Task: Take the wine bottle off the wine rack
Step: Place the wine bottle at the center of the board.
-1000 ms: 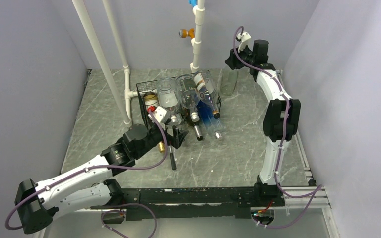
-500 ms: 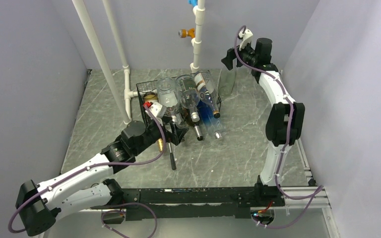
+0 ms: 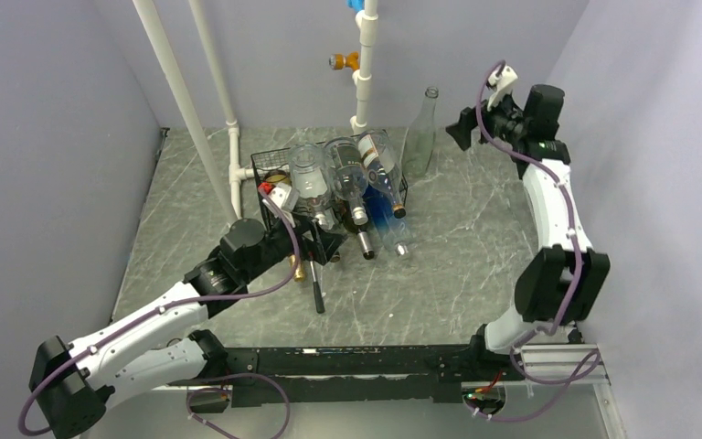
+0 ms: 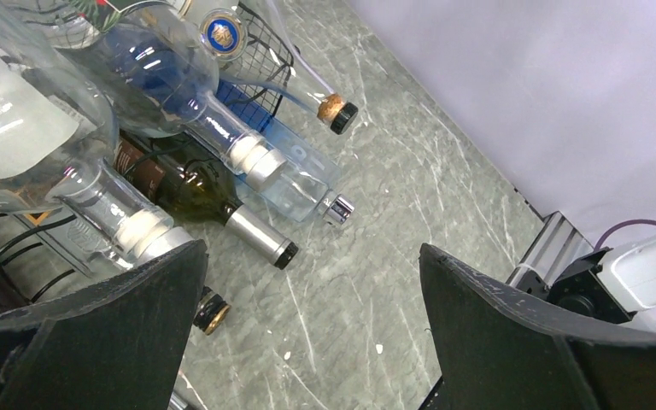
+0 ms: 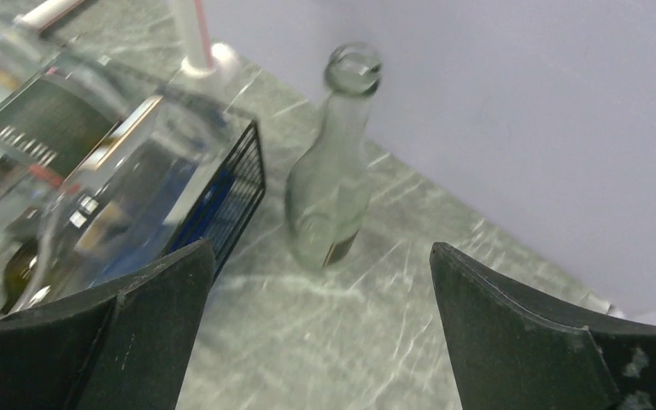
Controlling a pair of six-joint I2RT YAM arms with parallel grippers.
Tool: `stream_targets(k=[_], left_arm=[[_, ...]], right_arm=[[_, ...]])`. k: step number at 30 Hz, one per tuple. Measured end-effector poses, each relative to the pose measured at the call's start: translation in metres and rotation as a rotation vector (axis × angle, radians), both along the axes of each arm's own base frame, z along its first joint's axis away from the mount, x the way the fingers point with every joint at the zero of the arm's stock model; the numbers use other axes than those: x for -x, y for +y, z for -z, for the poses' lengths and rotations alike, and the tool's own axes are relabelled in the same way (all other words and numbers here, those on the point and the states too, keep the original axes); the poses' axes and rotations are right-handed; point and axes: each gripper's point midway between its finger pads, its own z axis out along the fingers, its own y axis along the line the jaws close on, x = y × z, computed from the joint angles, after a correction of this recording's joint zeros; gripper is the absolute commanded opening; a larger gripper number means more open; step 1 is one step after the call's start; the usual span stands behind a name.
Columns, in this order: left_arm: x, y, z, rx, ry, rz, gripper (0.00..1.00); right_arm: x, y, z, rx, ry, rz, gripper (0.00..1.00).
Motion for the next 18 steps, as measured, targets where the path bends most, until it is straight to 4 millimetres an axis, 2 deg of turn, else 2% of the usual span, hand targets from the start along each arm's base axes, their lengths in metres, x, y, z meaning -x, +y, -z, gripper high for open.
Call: stream_targets(k=[4,8,10,12,16,18], left_arm=[[0.001,0.006,-0.002,0.010,0.029,-0.013,1.00],[-0.003,0.012,-0.003,0.017,0.061,-0.063,0.99],[-0.009,0.017,-0.001,0.025,0.076,-0.096,1.00],[-0.016,0.020,0.003,0.025,0.097,-0.127,1.00],[-0.031,0.018,0.024,-0.026,0.161,-0.162,1.00],[-0.035,0.019,0.033,-0.059,0.209,-0.179,1.00]], right_arm=[[0.047,0.005,0.003,0.026,0.033,-0.047,1.00],[0.095,0.012,0.015,0.041,0.090,-0.085,1.00],[0.119,0.010,0.018,0.037,0.101,-0.089,1.00],[0.133,0.003,0.019,0.033,0.090,-0.074,1.00],[0.171,0.009,0.049,0.013,0.114,-0.104,1.00],[0.180,0.012,0.068,0.006,0.147,-0.122,1.00]])
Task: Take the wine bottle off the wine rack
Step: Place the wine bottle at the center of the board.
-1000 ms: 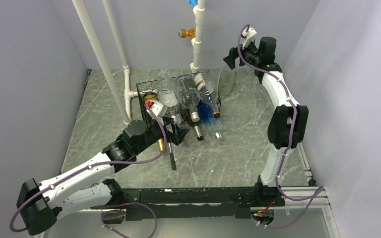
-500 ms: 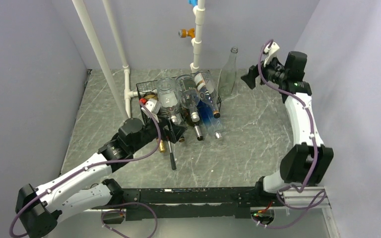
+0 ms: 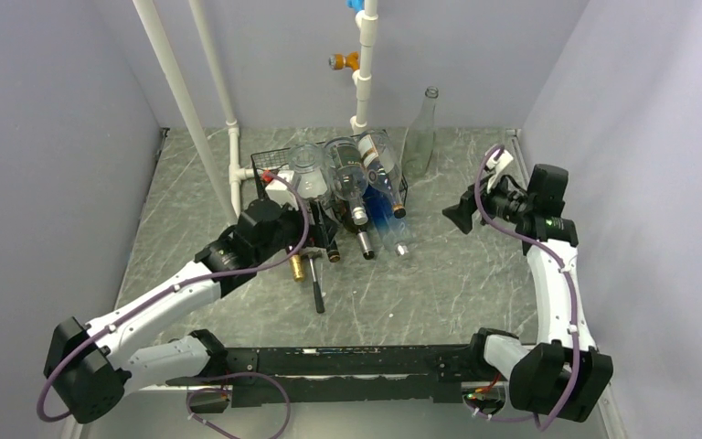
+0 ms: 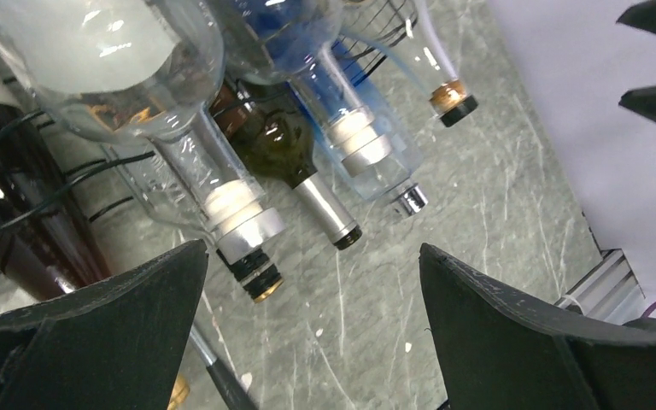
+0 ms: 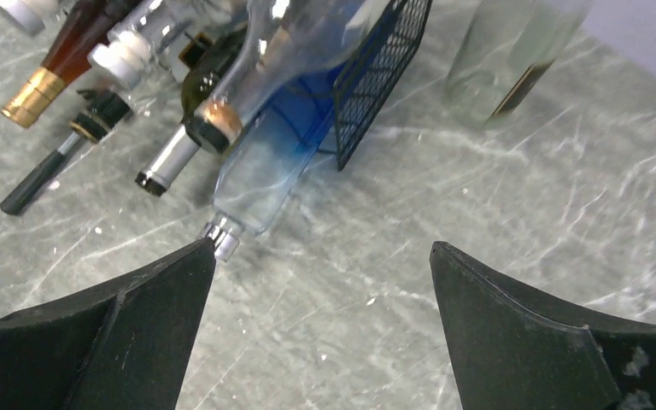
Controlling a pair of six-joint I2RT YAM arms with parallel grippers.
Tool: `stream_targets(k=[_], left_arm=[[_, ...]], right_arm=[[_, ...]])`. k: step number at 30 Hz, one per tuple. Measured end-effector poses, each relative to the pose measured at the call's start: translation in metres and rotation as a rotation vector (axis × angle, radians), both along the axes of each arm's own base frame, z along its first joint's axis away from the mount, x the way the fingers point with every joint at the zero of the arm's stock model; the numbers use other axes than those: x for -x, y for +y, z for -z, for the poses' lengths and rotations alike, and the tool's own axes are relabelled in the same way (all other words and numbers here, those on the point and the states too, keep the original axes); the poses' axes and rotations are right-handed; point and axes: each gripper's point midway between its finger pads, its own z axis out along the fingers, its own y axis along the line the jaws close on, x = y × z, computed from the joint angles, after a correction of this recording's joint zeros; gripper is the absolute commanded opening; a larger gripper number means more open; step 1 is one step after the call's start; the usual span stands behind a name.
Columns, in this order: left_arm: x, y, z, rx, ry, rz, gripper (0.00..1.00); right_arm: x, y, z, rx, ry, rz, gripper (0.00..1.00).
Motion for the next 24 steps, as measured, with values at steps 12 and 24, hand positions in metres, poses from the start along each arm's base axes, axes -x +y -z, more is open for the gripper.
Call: stream_targets(k=[12,24], left_arm=[[-0.005,0.025,-0.003,-0.026,0.102,-0.160,0.99],[-0.049,0.021,-0.028,-0.111,0.175,-0.340,0.85]], right_arm=[[0.028,-0.007,0.018,-0.022,-0.016,0.010,1.00],[0.034,-0.003,0.031,-0.061,0.017,-0.016,1.00]])
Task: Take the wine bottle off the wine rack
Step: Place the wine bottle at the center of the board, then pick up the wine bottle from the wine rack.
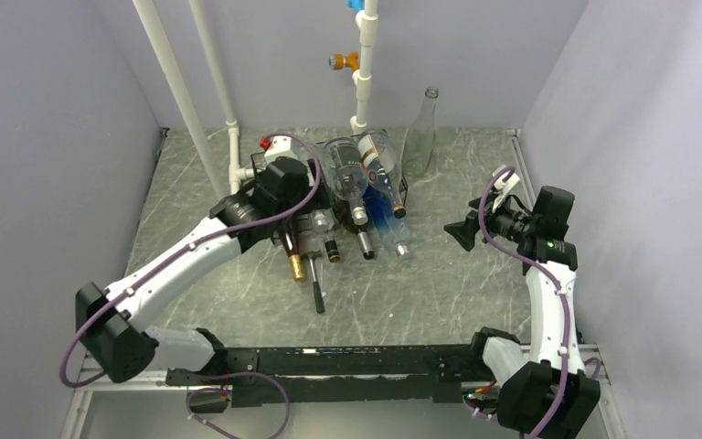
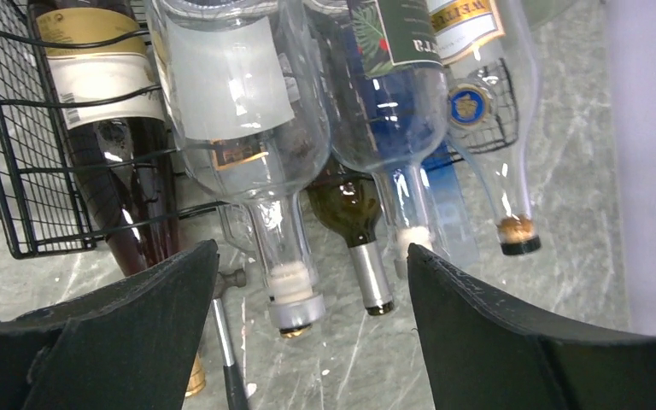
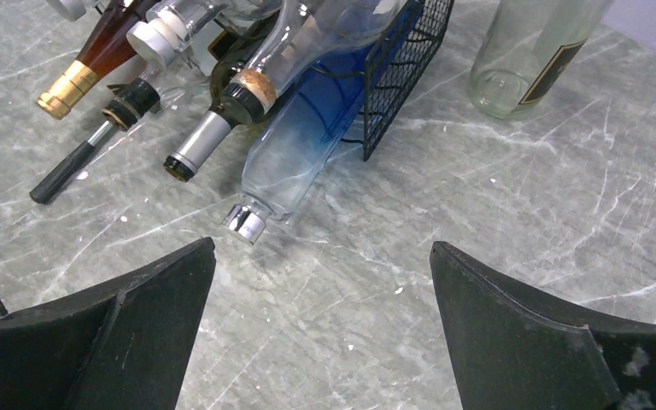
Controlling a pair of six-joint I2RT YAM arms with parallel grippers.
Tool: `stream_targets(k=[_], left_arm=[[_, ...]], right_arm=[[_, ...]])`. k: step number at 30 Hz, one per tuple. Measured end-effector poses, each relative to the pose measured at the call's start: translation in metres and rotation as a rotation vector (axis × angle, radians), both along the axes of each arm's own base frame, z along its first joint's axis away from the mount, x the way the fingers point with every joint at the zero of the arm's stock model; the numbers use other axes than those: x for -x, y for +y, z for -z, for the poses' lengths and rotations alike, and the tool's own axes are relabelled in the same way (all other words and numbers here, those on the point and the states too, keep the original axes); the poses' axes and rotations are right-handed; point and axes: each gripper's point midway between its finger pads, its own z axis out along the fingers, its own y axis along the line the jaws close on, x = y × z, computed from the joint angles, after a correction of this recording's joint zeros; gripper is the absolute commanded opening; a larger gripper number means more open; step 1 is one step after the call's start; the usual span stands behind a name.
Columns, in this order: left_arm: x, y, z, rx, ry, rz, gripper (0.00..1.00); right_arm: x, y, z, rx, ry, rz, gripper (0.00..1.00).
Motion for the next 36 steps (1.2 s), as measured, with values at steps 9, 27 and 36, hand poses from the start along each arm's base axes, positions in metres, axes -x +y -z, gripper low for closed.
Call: stream_targets(k=[9,27,36], left_arm=[[-0.013,0.002,0.032,-0.197,0.110,-0.075,0.78],[-0.025,0.000,0.073,-0.315,0.071,-0.141,0.58],[-0.031,-0.002,0.084,-0.329,0.071,-0.170,0.55]], right_arm=[[-0.001,-0.001,-0.002,0.003,-0.010,0.001,1.00],[0.000,-0.001,-0.003,0.005,-0.016,0.002,1.00],[0.000,0.002,-0.003,0.006,-0.016,-0.008,1.00]])
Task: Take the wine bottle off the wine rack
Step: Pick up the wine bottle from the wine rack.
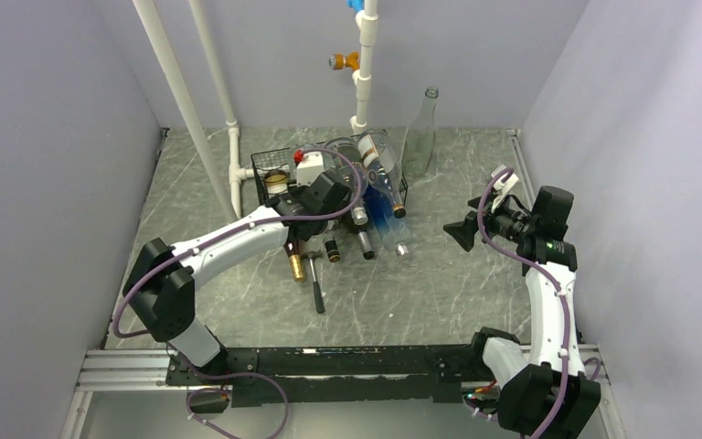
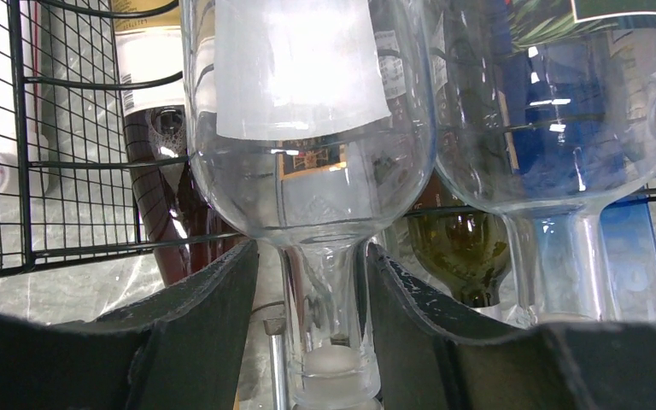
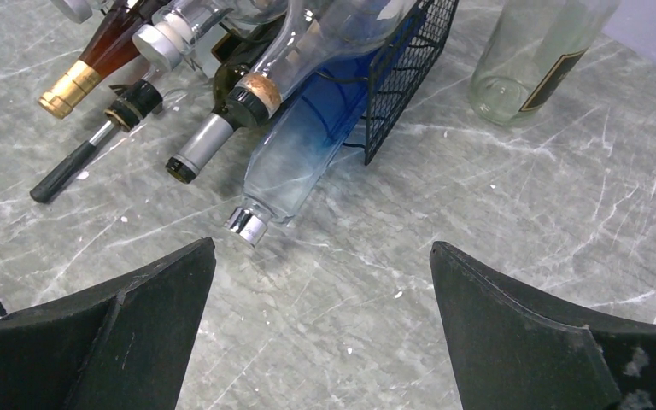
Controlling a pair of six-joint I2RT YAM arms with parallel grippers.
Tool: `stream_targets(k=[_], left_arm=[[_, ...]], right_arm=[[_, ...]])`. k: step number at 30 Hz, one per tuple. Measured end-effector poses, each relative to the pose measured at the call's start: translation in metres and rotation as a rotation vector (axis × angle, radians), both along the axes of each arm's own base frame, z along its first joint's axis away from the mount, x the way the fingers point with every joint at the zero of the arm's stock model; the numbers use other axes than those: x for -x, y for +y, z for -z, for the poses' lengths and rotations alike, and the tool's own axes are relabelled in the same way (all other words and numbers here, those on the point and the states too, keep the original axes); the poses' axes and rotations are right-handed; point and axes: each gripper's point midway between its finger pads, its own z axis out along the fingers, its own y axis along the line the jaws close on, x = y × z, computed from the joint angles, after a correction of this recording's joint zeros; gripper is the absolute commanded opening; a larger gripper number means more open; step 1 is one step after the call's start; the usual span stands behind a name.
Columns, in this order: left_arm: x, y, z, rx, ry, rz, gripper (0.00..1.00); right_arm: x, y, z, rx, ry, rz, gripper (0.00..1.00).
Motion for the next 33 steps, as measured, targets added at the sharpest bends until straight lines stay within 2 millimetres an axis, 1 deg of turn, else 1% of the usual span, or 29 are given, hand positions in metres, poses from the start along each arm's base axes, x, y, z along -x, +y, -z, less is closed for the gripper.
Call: stream_targets(k=[9,22,26,28,31,33], left_arm=[[-0.004,0.002,0.011,-0.017,0.001,-0.036,0.59],[-0.007,0.000,0.021,-0.044,-0.001,-0.047,0.58],[-0.008,0.000,0.022,-0.046,-0.005,-0.051,0.53],[-0.008,0.000,0.021,-0.046,-0.006,-0.053,0.49],[-0.008,-0.001,0.021,-0.042,-0.007,-0.054,0.40],[-0.009,-0.002,0.021,-0.030,-0.012,-0.058,0.32]], right_arm=[[0.001,0.003,0.000,0.002,-0.002,-0.013,1.00],[0.001,0.004,0.000,0.007,-0.005,-0.019,1.00],[0.000,0.004,0.001,0.009,-0.004,-0.017,1.00],[0.000,0.004,0.001,0.009,-0.005,-0.017,1.00],[0.000,0.004,0.001,0.012,-0.006,-0.017,1.00],[0.000,0.003,0.001,0.014,-0.007,-0.015,1.00]])
